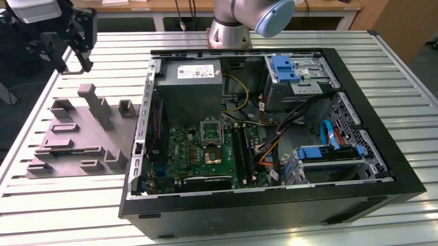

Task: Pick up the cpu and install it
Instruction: 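Pick up the cpu and move it towards the insertion slot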

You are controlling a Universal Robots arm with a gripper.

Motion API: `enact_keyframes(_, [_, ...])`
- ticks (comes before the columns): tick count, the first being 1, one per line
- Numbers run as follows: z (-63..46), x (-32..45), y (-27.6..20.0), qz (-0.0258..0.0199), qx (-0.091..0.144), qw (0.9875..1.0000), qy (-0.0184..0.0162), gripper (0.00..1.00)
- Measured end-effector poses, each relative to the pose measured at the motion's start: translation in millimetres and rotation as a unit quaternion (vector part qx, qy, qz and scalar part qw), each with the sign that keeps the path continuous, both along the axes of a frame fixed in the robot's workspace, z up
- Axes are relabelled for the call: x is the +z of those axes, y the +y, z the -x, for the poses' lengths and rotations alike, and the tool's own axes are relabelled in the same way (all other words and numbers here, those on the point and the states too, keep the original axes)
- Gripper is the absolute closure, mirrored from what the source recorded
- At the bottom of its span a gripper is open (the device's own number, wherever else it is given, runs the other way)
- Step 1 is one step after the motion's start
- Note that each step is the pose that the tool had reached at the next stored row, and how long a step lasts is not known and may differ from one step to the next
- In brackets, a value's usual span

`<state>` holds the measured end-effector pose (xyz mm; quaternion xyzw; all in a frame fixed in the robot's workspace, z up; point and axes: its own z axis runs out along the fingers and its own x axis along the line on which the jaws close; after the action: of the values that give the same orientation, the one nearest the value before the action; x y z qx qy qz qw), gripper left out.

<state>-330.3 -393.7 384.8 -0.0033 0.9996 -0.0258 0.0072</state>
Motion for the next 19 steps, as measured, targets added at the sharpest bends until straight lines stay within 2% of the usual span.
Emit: enact_keyframes(19, [-4.6, 0.0, 0.0, 0.0, 0.0, 1.0, 0.0, 0.53])
